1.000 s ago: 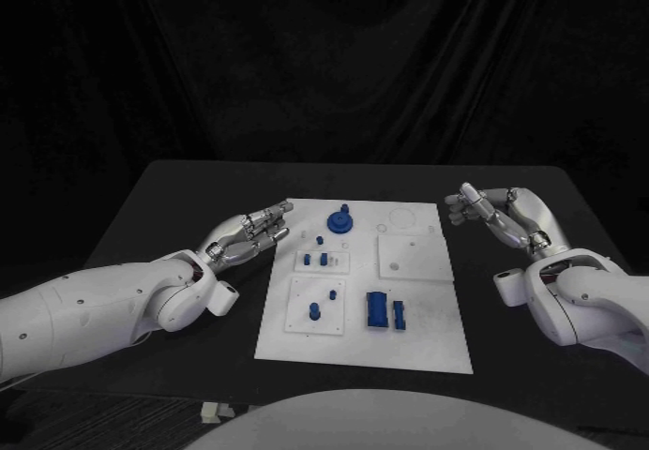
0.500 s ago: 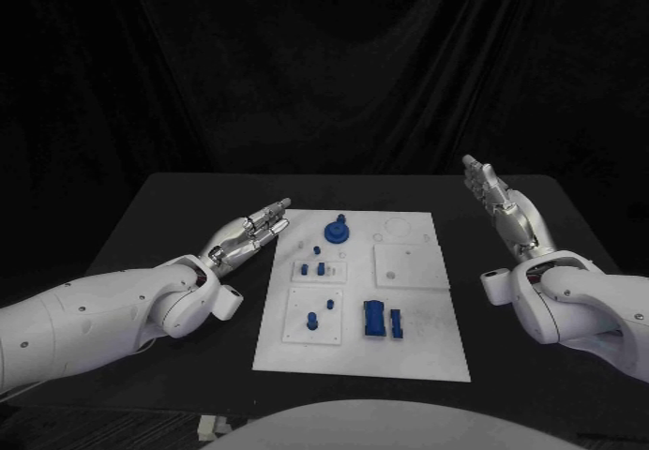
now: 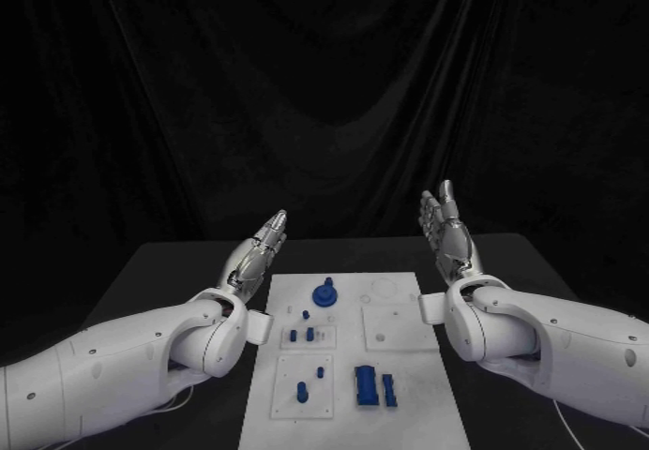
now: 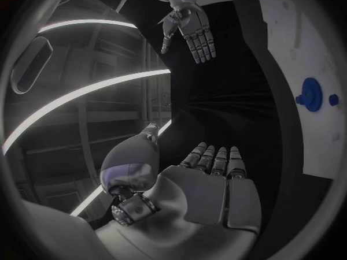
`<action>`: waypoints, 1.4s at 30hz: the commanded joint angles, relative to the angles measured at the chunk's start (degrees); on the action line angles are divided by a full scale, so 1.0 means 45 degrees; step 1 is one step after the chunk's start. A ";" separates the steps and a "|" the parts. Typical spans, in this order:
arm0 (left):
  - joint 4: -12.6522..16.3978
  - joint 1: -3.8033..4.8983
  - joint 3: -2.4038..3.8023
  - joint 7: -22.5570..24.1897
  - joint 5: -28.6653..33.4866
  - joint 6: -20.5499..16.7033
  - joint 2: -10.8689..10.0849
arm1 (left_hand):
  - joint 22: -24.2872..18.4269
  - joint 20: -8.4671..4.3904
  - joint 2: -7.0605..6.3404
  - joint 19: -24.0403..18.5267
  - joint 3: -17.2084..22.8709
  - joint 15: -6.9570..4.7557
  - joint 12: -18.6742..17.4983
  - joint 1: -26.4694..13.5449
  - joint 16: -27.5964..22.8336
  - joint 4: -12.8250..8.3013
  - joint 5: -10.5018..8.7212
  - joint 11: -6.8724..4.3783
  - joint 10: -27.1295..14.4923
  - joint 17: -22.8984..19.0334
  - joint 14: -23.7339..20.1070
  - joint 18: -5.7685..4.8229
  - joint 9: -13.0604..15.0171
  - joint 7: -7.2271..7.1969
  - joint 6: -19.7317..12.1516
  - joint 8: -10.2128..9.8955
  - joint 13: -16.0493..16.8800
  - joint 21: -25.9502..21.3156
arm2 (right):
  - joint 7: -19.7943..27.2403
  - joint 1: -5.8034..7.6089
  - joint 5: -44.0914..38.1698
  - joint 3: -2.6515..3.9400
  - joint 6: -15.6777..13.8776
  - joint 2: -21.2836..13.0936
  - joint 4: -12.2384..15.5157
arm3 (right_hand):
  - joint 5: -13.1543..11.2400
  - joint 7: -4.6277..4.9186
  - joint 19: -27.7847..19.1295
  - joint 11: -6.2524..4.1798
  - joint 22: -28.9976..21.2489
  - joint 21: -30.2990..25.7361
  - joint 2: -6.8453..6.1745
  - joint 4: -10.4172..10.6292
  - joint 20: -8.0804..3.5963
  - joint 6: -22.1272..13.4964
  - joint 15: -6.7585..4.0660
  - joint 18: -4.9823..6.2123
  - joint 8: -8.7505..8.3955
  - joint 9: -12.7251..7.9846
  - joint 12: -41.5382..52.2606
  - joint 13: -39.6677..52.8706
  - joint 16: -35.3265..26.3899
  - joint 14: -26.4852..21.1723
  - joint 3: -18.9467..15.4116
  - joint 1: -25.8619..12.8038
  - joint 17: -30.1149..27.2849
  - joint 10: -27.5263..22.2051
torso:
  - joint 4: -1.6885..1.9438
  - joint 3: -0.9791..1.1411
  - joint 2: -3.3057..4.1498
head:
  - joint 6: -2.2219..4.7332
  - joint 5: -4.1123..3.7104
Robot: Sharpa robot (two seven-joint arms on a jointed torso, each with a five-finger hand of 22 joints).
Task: Assemble the parts on the task board
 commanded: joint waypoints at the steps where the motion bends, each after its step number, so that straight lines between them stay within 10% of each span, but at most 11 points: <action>1: 0.0258 0.0059 0.0220 -0.0608 0.1624 -0.2734 0.0177 | -0.0012 -0.0199 -0.0781 -0.0034 0.0391 -0.0090 -0.0071 -0.2282 -0.0046 -0.0434 -0.0742 0.0068 -0.0062 -0.0016 -0.0005 -0.0940 -0.0019 -0.0002 -0.1035 -0.0060 -0.0014 -0.0042 | -0.0380 -0.0092 0.1678 0.0156 -0.0114 0.0189 -0.0120 | -0.0044 0.0001 -0.0068 -0.0003 -0.0011 -0.0045 0.0015 0.0001 -0.0001 -0.0043 -0.0001 -0.0092 -0.0045 -0.0012 -0.0045 -0.0012 -0.0046 -0.0068 0.0032 -0.0079 -0.0012 -0.0045 | -0.0053 -0.0010 -0.0134 | 0.0482 -0.0104; 3: 0.0358 0.0077 0.0349 -0.0699 0.1842 -0.3128 0.0263 | -0.0012 -0.0199 -0.0781 -0.0034 0.0391 -0.0090 -0.0071 -0.2675 -0.0046 -0.1366 -0.0872 0.0068 -0.0062 -0.0016 -0.0005 -0.0940 -0.0019 -0.0002 -0.1035 -0.0060 -0.0014 -0.0042 | -0.0391 -0.0107 0.1775 0.0208 -0.0116 0.0248 -0.0144 | -0.0044 0.0001 -0.0068 -0.0003 -0.0011 -0.0045 0.0015 0.0001 -0.0001 -0.0043 -0.0001 -0.0092 -0.0045 -0.0012 -0.0045 -0.0012 -0.0046 -0.0068 0.0032 -0.0079 -0.0012 -0.0045 | -0.0060 -0.0011 -0.0151 | 0.0590 -0.0127; 14: 0.0513 0.0106 0.0549 -0.0840 0.2181 -0.3740 0.0397 | -0.0012 -0.0199 -0.0781 -0.0034 0.0391 -0.0090 -0.0071 -0.4304 -0.0046 -0.1366 -0.1402 0.0068 -0.0062 -0.0016 -0.0005 -0.0940 -0.0019 -0.0002 -0.1035 -0.0060 -0.0014 -0.0042 | -0.0393 -0.0109 0.1786 0.0214 -0.0116 0.0255 -0.0147 | -0.0044 0.0001 -0.0068 -0.0003 -0.0011 -0.0045 0.0015 0.0001 -0.0001 -0.0043 -0.0001 -0.0092 -0.0045 -0.0012 -0.0045 -0.0012 -0.0046 -0.0068 0.0032 -0.0079 -0.0012 -0.0045 | -0.0065 -0.0012 -0.0163 | 0.0663 -0.0143; 15: 0.0513 0.0106 0.0549 -0.0840 0.2181 -0.3740 0.0397 | -0.0012 -0.0199 -0.0781 -0.0034 0.0391 -0.0090 -0.0071 -0.4391 -0.0046 -0.1366 -0.2318 0.0068 -0.0062 -0.0016 -0.0005 -0.0940 -0.0019 -0.0002 -0.1035 -0.0060 -0.0014 -0.0042 | -0.0393 -0.0109 0.1786 0.0214 -0.0116 0.0255 -0.0147 | -0.0044 0.0001 -0.0068 -0.0003 -0.0011 -0.0045 0.0015 0.0001 -0.0001 -0.0043 -0.0001 -0.0092 -0.0045 -0.0012 -0.0045 -0.0012 -0.0046 -0.0068 0.0032 -0.0079 -0.0012 -0.0045 | -0.0065 -0.0012 -0.0163 | 0.0663 -0.0143; 30: 0.0513 0.0106 0.0549 -0.0840 0.2181 -0.3740 0.0397 | -0.0012 -0.0199 -0.0781 -0.0034 0.0391 -0.0090 -0.0071 -0.5616 -0.0046 -0.1366 -0.2318 0.0068 -0.0062 -0.0016 -0.0005 -0.0940 -0.0019 -0.0002 -0.1035 -0.0060 -0.0014 -0.0042 | -0.0393 -0.0109 0.1786 0.0214 -0.0116 0.0255 -0.0147 | -0.0044 0.0001 -0.0068 -0.0003 -0.0011 -0.0045 0.0015 0.0001 -0.0001 -0.0043 -0.0001 -0.0092 -0.0045 -0.0012 -0.0045 -0.0012 -0.0046 -0.0068 0.0032 -0.0079 -0.0012 -0.0045 | -0.0065 -0.0012 -0.0163 | 0.0663 -0.0143; 33: 0.0513 0.0106 0.0549 -0.0840 0.2181 -0.3740 0.0397 | -0.0012 -0.0199 -0.0781 -0.0034 0.0391 -0.0090 -0.0071 -0.7122 -0.0046 -0.1366 -0.2318 0.0068 -0.0062 -0.0016 -0.0005 -0.0940 -0.0019 -0.0002 -0.1035 -0.0060 -0.0014 -0.0042 | -0.0393 -0.0109 0.1786 0.0214 -0.0116 0.0255 -0.0147 | -0.0044 0.0001 -0.0068 -0.0003 -0.0011 -0.0045 0.0015 0.0001 -0.0001 -0.0043 -0.0001 -0.0092 -0.0045 -0.0012 -0.0045 -0.0012 -0.0046 -0.0068 0.0032 -0.0079 -0.0012 -0.0045 | -0.0065 -0.0012 -0.0163 | 0.0663 -0.0143; 42: 0.0513 0.0106 0.0549 -0.0840 0.2181 -0.3740 0.0397 | -0.0012 -0.0199 -0.0781 -0.0034 0.0391 -0.0090 -0.0071 -0.7122 -0.0046 -0.1366 -0.2318 0.0068 -0.0062 -0.0016 -0.0005 -0.0940 -0.0019 -0.0002 -0.1035 -0.0060 -0.0014 -0.0042 | -0.0393 -0.0109 0.1786 0.0214 -0.0116 0.0255 -0.0147 | -0.0044 0.0001 -0.0068 -0.0003 -0.0011 -0.0045 0.0015 0.0001 -0.0001 -0.0043 -0.0001 -0.0092 -0.0045 -0.0012 -0.0045 -0.0012 -0.0046 -0.0068 0.0032 -0.0079 -0.0012 -0.0045 | -0.0065 -0.0012 -0.0163 | 0.0663 -0.0143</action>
